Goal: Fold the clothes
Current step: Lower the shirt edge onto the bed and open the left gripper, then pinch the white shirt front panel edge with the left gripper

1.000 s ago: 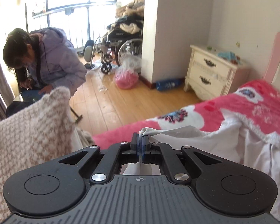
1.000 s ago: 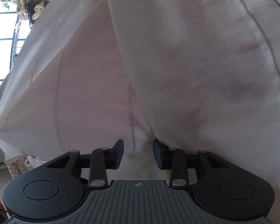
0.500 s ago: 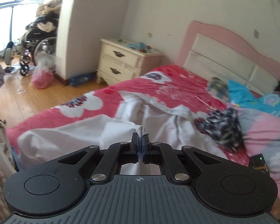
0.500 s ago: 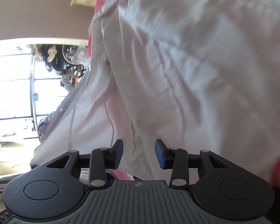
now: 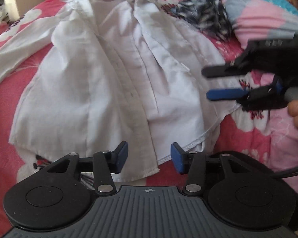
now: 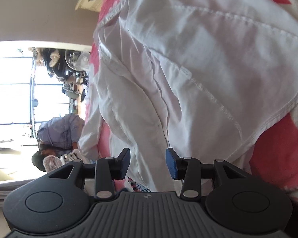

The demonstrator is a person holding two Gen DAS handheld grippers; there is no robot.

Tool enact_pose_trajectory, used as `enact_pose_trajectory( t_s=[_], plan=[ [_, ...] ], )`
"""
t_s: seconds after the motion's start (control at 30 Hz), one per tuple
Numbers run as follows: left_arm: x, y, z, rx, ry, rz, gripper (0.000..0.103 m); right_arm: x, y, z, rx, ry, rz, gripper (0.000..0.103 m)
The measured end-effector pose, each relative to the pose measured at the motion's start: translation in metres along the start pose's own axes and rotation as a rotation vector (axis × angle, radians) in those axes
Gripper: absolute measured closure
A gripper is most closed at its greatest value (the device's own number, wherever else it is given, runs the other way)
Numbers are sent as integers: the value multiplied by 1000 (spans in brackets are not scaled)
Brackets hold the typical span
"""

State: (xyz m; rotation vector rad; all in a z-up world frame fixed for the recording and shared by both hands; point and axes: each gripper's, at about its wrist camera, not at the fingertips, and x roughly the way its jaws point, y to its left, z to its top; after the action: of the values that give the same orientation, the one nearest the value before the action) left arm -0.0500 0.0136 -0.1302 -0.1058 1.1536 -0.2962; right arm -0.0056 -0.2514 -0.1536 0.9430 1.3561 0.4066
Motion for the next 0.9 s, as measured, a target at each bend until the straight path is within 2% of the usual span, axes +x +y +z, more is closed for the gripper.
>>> enact_pose_trajectory(
  t_s=[0.03,0.13,0.3,0.4,0.57,0.63,0.7,0.8,0.9],
  plan=[
    [-8,8,-1,-27,-8,-2,44,6,1,-1,-5,14,-9,59],
    [-24,34,1,-115,-27,35,37,26,6,-6,-61,62,-65,59],
    [-32,97,-1,-297,-71,209,35,42,25,-19,-197,90,-154,59],
    [-24,120,4,-311,-68,252,35,42,38,-21,-263,84,-181,60],
    [3,125,21,-119,-54,310,35,37,50,-21,-314,67,-206,60],
    [10,134,23,-116,-44,320,35,35,49,-20,-312,63,-216,60],
    [16,145,25,-154,-28,305,36,35,47,-20,-305,64,-227,60],
    [24,162,26,-213,-5,280,45,36,43,-22,-294,73,-233,61],
    [26,183,19,-276,16,254,66,41,41,-25,-292,81,-241,62]
  ],
)
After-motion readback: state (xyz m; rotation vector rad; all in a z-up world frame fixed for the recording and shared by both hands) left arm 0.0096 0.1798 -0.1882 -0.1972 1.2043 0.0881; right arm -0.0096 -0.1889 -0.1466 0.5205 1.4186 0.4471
